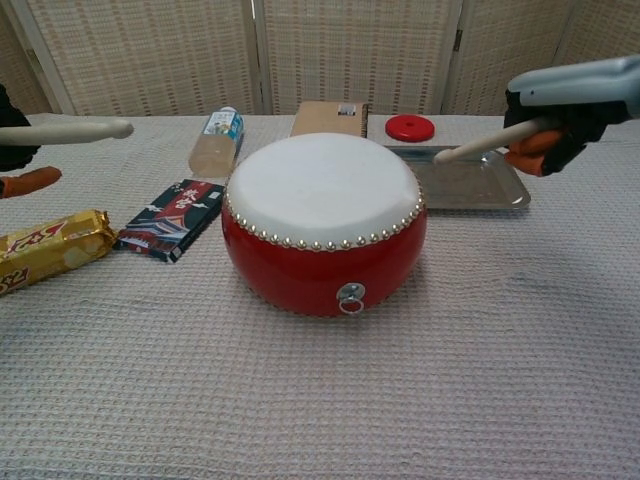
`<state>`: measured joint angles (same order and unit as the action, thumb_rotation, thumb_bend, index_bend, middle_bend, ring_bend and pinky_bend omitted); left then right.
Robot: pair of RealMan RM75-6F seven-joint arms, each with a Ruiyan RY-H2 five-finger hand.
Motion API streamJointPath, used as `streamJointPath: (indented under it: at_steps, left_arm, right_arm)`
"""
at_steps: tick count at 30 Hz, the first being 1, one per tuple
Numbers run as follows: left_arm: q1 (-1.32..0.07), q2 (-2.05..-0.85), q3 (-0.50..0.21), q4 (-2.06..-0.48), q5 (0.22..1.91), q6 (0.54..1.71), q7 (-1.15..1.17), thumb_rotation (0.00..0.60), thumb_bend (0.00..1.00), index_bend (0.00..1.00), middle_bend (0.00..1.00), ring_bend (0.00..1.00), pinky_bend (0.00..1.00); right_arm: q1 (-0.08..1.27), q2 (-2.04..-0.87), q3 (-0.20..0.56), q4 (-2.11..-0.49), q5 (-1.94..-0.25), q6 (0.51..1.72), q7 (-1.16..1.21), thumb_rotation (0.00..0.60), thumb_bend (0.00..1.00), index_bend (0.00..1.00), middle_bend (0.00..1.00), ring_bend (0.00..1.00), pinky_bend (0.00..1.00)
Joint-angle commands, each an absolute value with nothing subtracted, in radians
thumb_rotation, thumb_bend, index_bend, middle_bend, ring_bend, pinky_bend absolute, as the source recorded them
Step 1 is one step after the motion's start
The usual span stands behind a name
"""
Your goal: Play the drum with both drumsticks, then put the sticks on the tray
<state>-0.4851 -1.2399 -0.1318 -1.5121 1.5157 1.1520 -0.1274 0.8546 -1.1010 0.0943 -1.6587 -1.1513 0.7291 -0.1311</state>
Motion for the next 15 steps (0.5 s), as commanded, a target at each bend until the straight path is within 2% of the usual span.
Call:
streamJointPath:
  at_steps: [1, 7, 15]
  left_arm:
    - [-0.553, -1.243, -0.173, -1.547, 1.425, 1.052, -0.006, 0.600, 0.46, 1.00, 1.00, 1.00, 1.00]
    - [-0.623, -1.265, -0.210, -1.577, 1.245, 0.948, 0.197, 0.600, 0.46, 1.00, 1.00, 1.00, 1.00]
    - [-0.675, -1.293, -0.250, -1.610, 1.112, 0.959, 0.326, 0.600, 0.46, 1.00, 1.00, 1.00, 1.00]
  right_arm:
    - [0.978, -1.105, 0.144, -1.662, -0.967, 0.697, -0.341, 0.600, 0.69, 1.00, 1.00, 1.00, 1.00]
    - [1.085, -1.209, 0.115, -1.591, -0.762, 0.731, -0.547, 0.600, 0.69, 1.00, 1.00, 1.00, 1.00]
    - [1.169, -1.321, 0.019, -1.491, -0.631, 0.819, -0.812, 0.600, 0.69, 1.00, 1.00, 1.00, 1.00]
